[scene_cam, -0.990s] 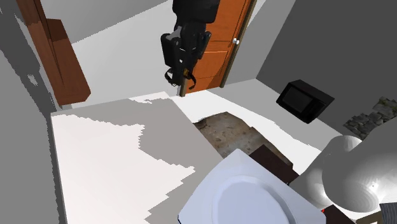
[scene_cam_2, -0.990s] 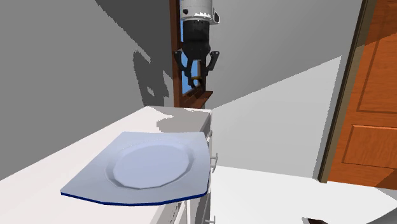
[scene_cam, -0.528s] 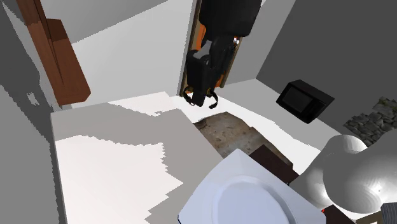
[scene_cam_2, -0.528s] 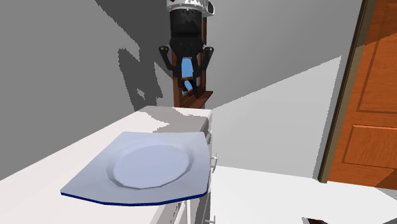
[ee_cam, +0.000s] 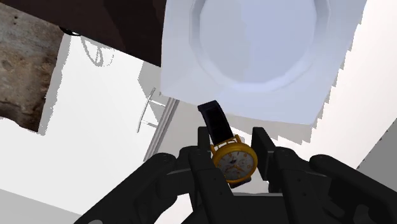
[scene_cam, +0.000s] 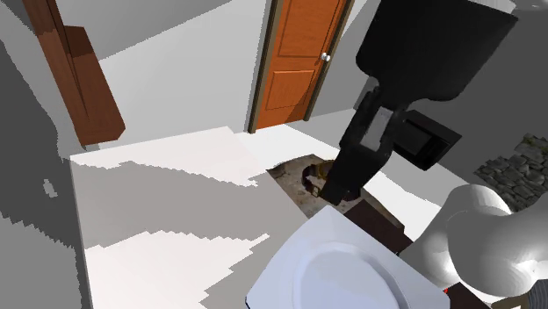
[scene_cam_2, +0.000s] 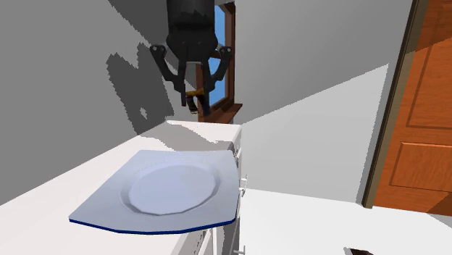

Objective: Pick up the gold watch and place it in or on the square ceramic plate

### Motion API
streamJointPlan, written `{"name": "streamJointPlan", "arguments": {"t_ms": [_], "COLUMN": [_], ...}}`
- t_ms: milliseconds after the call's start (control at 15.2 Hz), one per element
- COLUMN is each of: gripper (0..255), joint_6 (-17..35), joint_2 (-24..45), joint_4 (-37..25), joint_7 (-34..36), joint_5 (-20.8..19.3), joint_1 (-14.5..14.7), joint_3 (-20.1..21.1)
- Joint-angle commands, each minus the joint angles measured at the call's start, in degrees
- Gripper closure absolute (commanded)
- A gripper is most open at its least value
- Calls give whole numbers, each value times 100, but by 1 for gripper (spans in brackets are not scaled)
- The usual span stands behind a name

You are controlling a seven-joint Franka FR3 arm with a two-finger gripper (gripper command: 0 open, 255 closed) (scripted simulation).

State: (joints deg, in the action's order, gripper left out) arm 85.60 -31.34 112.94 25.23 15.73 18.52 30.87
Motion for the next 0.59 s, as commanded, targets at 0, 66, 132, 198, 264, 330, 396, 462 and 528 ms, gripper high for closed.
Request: {"name": "streamJointPlan", "arguments": {"t_ms": [0, 66, 132, 198, 264, 330, 396, 462, 528], "gripper": [255, 255, 255, 255, 255, 255, 255, 255, 255], "joint_6": [-86, -137, -189, -241, -293, -346, -279, -211, -144], "joint_2": [-217, -333, -444, -550, -651, -748, -778, -808, -836], "joint_4": [85, 127, 162, 190, 212, 228, 325, 420, 515], "joint_7": [194, 282, 373, 468, 566, 668, 656, 645, 633], "joint_5": [148, 223, 298, 372, 446, 521, 538, 555, 572], "joint_1": [117, 177, 237, 297, 357, 417, 429, 441, 452], "joint_3": [98, 137, 179, 222, 268, 316, 326, 337, 350]}}
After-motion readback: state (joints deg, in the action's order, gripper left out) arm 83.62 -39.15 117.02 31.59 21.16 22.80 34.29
